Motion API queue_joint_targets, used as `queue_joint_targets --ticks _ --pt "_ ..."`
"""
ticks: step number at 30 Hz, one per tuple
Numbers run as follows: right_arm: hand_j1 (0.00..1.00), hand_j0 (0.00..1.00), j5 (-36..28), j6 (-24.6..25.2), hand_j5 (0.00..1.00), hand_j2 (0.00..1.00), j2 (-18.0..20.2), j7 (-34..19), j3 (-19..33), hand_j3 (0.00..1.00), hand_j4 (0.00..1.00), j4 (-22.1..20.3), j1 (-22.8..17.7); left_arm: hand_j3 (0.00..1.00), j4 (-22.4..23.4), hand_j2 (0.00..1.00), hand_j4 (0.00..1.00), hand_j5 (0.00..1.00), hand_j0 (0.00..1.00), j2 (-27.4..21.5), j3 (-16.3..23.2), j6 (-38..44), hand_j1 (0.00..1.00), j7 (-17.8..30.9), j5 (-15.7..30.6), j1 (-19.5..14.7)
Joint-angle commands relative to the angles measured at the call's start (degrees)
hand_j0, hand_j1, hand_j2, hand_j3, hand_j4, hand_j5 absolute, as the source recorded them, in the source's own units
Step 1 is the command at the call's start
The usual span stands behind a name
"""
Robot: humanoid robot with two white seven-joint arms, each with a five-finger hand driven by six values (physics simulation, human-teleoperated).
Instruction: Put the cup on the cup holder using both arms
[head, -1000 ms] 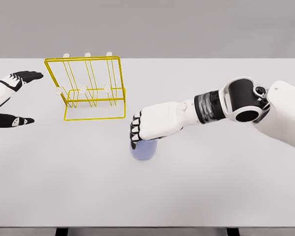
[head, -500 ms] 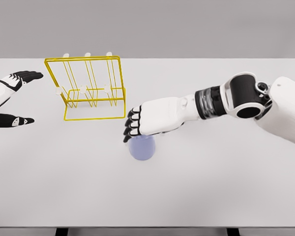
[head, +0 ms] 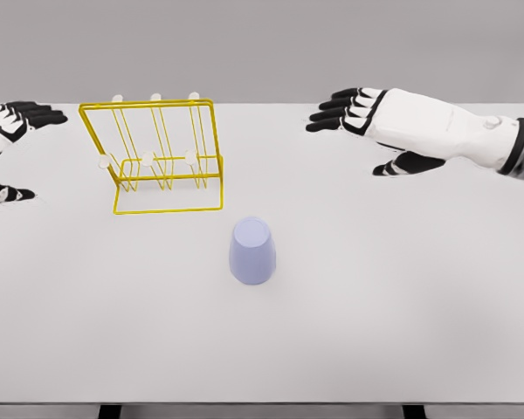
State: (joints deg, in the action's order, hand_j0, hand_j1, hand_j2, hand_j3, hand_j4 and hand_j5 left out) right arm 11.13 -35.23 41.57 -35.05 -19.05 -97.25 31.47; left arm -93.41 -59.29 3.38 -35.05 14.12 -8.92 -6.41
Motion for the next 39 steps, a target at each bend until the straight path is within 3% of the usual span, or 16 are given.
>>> queue_joint_targets --ticks 1,3,6,8,10,11,16,19,21,25,27,30,34,36,38,39 --pt "1.00 1.00 -0.8 0.2 1.00 1.00 -0.2 0.0 5.3 1.00 1.00 -0.8 -0.4 1.00 -1.2 1.00 1.00 1.00 1.00 -3.6 0.5 0.1 1.00 3.3 1.0 -0.4" --pt "1.00 1.00 -0.4 0.2 1.00 1.00 -3.5 0.0 8.2 1.00 1.00 -1.0 -5.3 1.00 -2.4 1.00 1.00 1.00 1.00 -5.3 1.4 0.1 1.00 7.5 3.6 -2.1" --pt "1.00 1.00 0.1 0.2 1.00 1.00 -6.8 0.0 13.2 1.00 1.00 -1.9 -14.4 1.00 -2.6 1.00 1.00 1.00 1.00 -5.2 2.4 0.1 1.00 8.9 3.8 -4.4" --pt "1.00 1.00 1.7 0.2 1.00 1.00 -8.8 0.0 13.7 1.00 1.00 -1.6 -14.5 1.00 -2.8 1.00 1.00 1.00 1.00 -5.0 2.4 0.1 1.00 9.9 3.3 -4.4" --pt "1.00 1.00 1.8 0.2 1.00 1.00 -9.3 0.0 13.7 1.00 1.00 -1.6 -14.7 1.00 -3.0 1.00 1.00 1.00 1.00 -5.0 2.5 0.1 1.00 14.9 3.2 -4.4" --pt "1.00 1.00 2.1 0.2 1.00 1.00 -11.7 0.0 13.3 1.00 1.00 -1.4 -14.5 1.00 -3.6 1.00 1.00 1.00 1.00 -5.5 2.7 0.1 1.00 18.0 3.1 -4.4" --pt "1.00 1.00 4.3 0.2 1.00 1.00 -12.7 0.0 14.5 1.00 1.00 3.0 -13.9 1.00 -3.9 1.00 1.00 1.00 1.00 -6.9 5.9 0.1 1.00 20.9 6.4 -4.9" --pt "1.00 1.00 4.7 0.2 1.00 1.00 -13.6 0.0 14.0 1.00 1.00 3.9 -13.1 1.00 -4.0 1.00 1.00 1.00 1.00 -7.0 9.0 0.1 1.00 20.9 8.7 -7.9" --pt "1.00 1.00 4.7 0.2 1.00 1.00 -13.8 0.0 13.6 1.00 1.00 4.0 -12.4 1.00 -4.0 1.00 1.00 1.00 1.00 -7.1 13.9 0.1 1.00 20.9 10.1 -11.9" --pt "1.00 1.00 4.8 0.2 1.00 1.00 -14.2 0.0 11.8 1.00 1.00 3.8 -11.7 1.00 -5.8 1.00 1.00 1.00 1.00 -7.1 26.4 0.1 1.00 20.9 12.4 -24.2" --pt "1.00 1.00 6.4 0.2 1.00 1.00 -14.2 0.0 11.8 1.00 1.00 4.2 -11.5 1.00 -7.3 1.00 1.00 1.00 1.00 -7.0 28.7 0.1 1.00 20.9 13.0 -28.4" --pt "1.00 1.00 6.4 0.2 1.00 1.00 -14.1 0.0 11.9 1.00 1.00 3.9 -11.3 1.00 -7.7 1.00 1.00 1.00 1.00 -6.2 29.8 0.1 1.00 20.9 13.2 -30.8" --pt "1.00 1.00 6.4 0.2 1.00 1.00 -14.0 0.0 12.1 1.00 1.00 3.8 -11.3 1.00 -7.5 1.00 1.00 1.00 1.00 -1.5 39.9 0.1 1.00 20.9 13.6 -38.2" --pt "1.00 1.00 6.4 0.2 1.00 1.00 -14.0 0.0 12.1 1.00 1.00 3.8 -11.3 1.00 -7.6 1.00 1.00 1.00 1.00 -0.4 41.0 0.1 1.00 20.9 15.0 -41.1" --pt "1.00 1.00 6.4 0.2 1.00 1.00 -13.9 0.0 12.2 1.00 1.00 3.8 -11.3 1.00 -7.6 1.00 1.00 1.00 1.00 -0.2 47.2 0.1 1.00 20.9 17.2 -46.8" --pt "1.00 1.00 6.4 0.2 1.00 1.00 -14.1 0.0 12.2 1.00 1.00 3.8 -11.3 1.00 -7.6 1.00 1.00 1.00 1.00 -0.2 52.7 0.1 1.00 20.9 18.6 -51.5"
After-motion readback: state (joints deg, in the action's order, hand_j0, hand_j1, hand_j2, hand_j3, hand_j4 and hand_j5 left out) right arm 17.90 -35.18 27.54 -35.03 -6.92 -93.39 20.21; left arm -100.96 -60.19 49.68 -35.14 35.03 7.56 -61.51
